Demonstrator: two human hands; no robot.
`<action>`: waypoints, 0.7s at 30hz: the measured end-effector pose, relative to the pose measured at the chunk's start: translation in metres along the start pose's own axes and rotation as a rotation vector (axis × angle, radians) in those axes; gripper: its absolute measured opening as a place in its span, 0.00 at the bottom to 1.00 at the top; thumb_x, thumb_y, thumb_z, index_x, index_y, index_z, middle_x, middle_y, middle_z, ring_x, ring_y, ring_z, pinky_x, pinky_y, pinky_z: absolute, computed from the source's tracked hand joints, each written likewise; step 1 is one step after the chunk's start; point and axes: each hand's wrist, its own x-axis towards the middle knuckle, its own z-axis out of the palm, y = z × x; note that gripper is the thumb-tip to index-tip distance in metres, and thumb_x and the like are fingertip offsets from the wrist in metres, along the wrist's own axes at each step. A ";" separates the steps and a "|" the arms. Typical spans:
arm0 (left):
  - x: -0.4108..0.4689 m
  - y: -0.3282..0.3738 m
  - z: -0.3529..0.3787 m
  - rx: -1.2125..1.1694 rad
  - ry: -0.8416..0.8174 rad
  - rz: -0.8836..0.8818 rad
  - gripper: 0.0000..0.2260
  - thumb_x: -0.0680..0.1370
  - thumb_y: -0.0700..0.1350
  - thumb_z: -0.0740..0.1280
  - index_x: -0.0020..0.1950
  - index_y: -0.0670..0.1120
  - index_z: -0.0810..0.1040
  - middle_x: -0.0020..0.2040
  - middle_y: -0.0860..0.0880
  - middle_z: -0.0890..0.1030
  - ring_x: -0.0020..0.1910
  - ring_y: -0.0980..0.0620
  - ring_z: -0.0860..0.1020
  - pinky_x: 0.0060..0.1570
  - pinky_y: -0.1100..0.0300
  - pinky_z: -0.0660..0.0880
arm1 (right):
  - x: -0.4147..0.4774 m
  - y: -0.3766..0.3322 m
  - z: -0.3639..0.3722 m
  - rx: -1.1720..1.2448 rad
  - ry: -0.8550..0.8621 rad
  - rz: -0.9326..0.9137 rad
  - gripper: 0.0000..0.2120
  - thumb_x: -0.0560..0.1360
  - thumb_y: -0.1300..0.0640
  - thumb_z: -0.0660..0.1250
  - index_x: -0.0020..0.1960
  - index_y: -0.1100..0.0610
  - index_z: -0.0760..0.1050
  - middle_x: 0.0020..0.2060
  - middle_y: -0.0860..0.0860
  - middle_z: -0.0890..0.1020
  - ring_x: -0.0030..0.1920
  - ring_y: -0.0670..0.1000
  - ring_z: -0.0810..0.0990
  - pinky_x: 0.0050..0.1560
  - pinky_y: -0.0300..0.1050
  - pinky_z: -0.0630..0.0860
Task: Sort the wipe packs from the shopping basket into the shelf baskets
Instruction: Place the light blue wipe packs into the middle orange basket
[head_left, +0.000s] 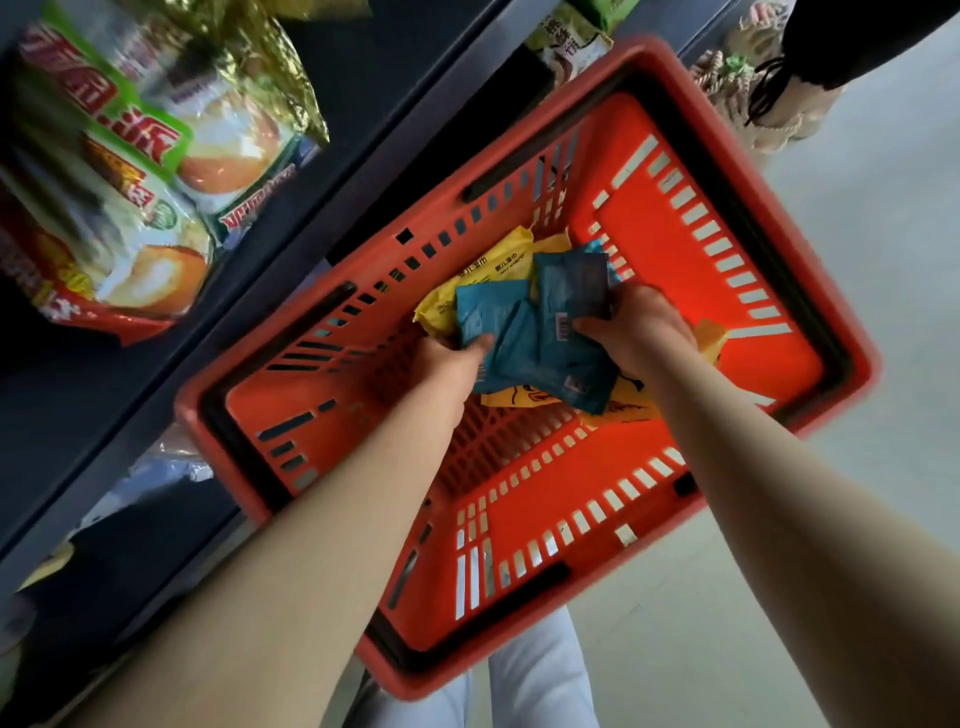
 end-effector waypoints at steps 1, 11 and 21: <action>-0.001 -0.002 -0.002 0.007 -0.008 -0.003 0.22 0.72 0.52 0.75 0.59 0.42 0.76 0.53 0.48 0.80 0.50 0.47 0.79 0.50 0.55 0.75 | 0.001 0.000 -0.001 0.018 -0.011 0.011 0.24 0.69 0.40 0.71 0.61 0.52 0.75 0.51 0.52 0.81 0.50 0.56 0.80 0.52 0.54 0.79; -0.063 -0.007 -0.058 0.070 -0.003 0.359 0.08 0.77 0.45 0.69 0.50 0.41 0.77 0.48 0.43 0.82 0.46 0.45 0.81 0.49 0.45 0.79 | -0.088 -0.007 -0.039 0.841 0.102 -0.165 0.13 0.71 0.66 0.70 0.46 0.53 0.69 0.42 0.48 0.79 0.39 0.45 0.78 0.34 0.37 0.73; -0.367 0.025 -0.237 -0.513 -0.209 0.360 0.07 0.80 0.50 0.63 0.52 0.51 0.81 0.48 0.54 0.85 0.47 0.56 0.83 0.42 0.60 0.76 | -0.378 -0.047 -0.166 1.199 -0.344 -0.450 0.25 0.75 0.73 0.61 0.61 0.45 0.72 0.61 0.59 0.79 0.59 0.61 0.79 0.61 0.60 0.75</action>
